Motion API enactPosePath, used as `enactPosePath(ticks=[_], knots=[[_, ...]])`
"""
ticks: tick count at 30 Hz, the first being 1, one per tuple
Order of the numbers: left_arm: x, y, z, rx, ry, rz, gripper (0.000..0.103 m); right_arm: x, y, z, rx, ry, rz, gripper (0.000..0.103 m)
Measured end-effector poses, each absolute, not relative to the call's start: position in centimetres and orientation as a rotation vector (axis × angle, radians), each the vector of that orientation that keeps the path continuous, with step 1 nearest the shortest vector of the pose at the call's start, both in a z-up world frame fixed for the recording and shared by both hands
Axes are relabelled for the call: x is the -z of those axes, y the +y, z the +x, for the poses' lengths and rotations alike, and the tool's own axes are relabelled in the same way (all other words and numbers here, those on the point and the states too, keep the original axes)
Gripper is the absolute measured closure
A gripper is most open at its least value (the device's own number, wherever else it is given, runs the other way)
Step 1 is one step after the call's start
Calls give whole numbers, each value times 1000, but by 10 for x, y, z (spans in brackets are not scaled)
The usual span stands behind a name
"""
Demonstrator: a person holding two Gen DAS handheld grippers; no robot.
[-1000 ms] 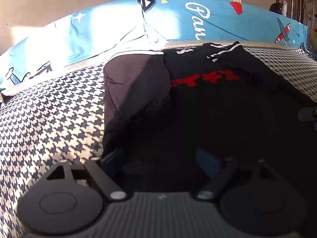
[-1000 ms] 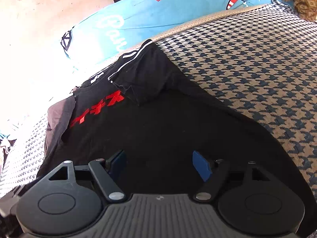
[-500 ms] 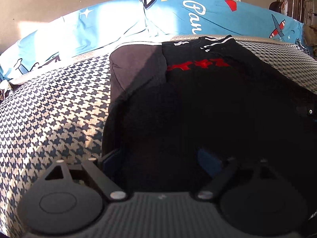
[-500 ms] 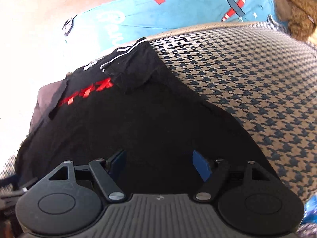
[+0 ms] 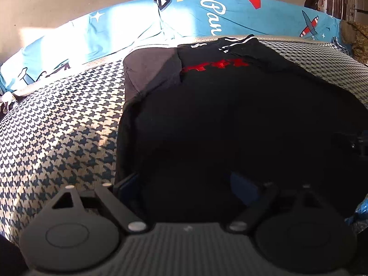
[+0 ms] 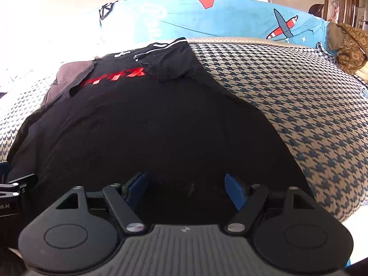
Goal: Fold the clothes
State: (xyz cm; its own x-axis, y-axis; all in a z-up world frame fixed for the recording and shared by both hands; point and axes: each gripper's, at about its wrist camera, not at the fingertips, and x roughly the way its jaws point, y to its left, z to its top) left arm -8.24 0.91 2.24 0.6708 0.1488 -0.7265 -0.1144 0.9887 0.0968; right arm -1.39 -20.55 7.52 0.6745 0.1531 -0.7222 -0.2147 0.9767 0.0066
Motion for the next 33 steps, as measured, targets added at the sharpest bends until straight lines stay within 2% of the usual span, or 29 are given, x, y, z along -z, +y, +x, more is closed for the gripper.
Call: enactPosePath(ticks=[4, 8, 22, 27, 33], knots=[[-23, 5, -91, -151, 831, 44, 14, -75, -208, -23, -201, 813, -82, 28], [-22, 1, -101, -155, 838, 51, 7, -75, -209, -34, -192, 827, -78, 26], [-23, -15, -135, -122, 882, 86, 4, -67, -226, -59, -185, 937, 63, 25], [-32, -28, -150, -67, 819, 118, 4, -78, -234, -71, -205, 843, 160, 26], [-41, -31, -143, -52, 774, 97, 4, -78, -227, -70, -237, 806, 144, 36]])
